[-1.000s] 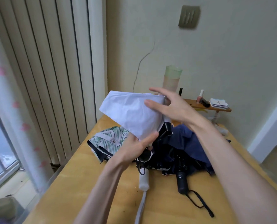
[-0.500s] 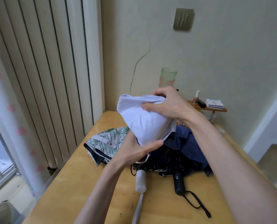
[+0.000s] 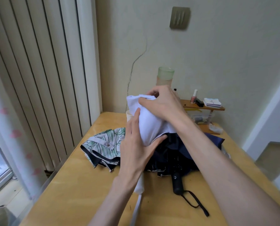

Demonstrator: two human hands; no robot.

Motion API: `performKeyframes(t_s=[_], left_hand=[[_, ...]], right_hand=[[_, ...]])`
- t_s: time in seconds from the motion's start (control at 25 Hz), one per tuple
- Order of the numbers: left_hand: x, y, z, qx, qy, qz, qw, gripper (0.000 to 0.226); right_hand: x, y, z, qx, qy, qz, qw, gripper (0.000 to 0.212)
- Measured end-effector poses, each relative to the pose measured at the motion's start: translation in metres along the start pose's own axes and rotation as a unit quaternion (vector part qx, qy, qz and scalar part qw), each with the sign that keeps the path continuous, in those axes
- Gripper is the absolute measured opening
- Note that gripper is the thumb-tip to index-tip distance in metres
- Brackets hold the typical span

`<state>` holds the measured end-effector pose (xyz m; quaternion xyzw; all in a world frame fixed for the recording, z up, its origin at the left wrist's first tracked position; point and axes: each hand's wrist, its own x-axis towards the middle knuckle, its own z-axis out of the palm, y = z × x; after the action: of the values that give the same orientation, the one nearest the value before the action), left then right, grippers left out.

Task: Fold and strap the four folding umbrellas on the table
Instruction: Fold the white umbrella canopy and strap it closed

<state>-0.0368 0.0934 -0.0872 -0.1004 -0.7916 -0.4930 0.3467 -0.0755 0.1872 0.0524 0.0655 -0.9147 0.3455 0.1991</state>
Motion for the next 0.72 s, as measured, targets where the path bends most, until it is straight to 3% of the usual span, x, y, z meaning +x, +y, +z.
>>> performKeyframes(t_s=[0.08,0.2,0.4,0.56,0.72], left_hand=[[0.001,-0.005,-0.003,-0.039,0.009,-0.028,0.999,0.103],[0.001,-0.009,-0.004,0.033,0.036,0.008,0.999,0.100],[-0.005,-0.003,0.004,0.190,0.027,0.018,0.981,0.106],[-0.005,0.003,-0.003,0.040,-0.092,-0.037,0.994,0.112],[-0.002,0.001,0.003,-0.063,-0.094,-0.067,0.991,0.107]], right_hand=[[-0.002,-0.002,-0.002,0.028,-0.030,-0.013,0.999,0.021],[0.000,-0.004,-0.008,-0.014,-0.061,-0.012,0.998,0.036],[0.006,-0.001,-0.001,-0.063,-0.010,-0.022,0.998,0.018],[0.010,0.006,-0.008,-0.024,0.000,-0.057,0.998,0.014],[0.011,0.004,-0.009,0.021,0.014,-0.055,0.998,0.012]])
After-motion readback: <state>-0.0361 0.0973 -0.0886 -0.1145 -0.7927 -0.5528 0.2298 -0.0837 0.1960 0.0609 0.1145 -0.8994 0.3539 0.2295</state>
